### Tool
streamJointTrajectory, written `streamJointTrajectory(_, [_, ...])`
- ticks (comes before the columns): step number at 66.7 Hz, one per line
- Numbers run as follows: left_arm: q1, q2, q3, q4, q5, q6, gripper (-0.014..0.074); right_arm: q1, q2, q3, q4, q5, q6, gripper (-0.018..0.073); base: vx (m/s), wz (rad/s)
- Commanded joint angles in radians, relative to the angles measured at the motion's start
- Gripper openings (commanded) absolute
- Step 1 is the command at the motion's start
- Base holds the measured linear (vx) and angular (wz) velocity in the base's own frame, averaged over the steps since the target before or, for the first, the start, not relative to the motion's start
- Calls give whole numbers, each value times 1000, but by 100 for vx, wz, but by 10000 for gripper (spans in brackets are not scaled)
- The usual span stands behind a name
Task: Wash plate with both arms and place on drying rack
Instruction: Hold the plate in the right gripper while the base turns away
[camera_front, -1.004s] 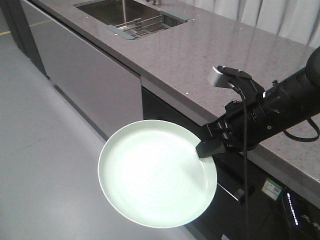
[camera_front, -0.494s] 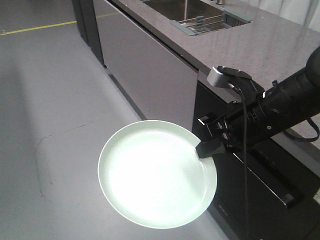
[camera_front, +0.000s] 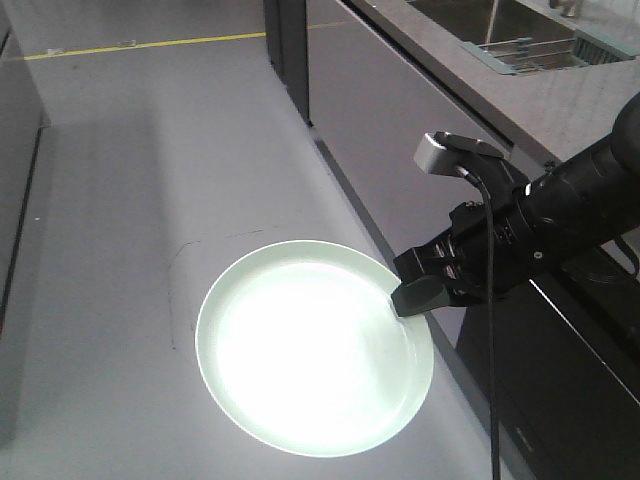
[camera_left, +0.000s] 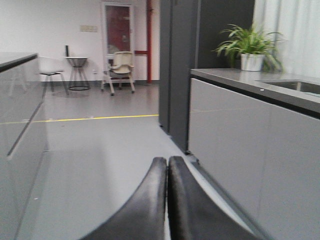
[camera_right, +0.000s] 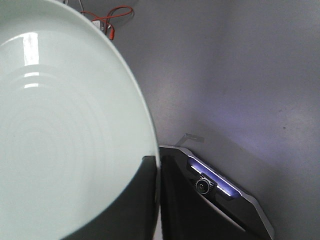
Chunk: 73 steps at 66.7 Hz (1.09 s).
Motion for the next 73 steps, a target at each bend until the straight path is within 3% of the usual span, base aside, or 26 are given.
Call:
streamJointTrajectory(1, [-4, -13, -28, -10, -74, -2, -6, -2, -40, -25, 42, -13, -12, -8, -7, 43])
streamJointTrajectory(34, [-4, -13, -28, -10, -74, -2, -6, -2, -40, -25, 42, -13, -12, -8, -4, 38])
streamJointTrajectory(73, [-4, -13, -28, -10, -74, -2, -6, -2, -40, -25, 42, -13, -12, -8, 5, 15])
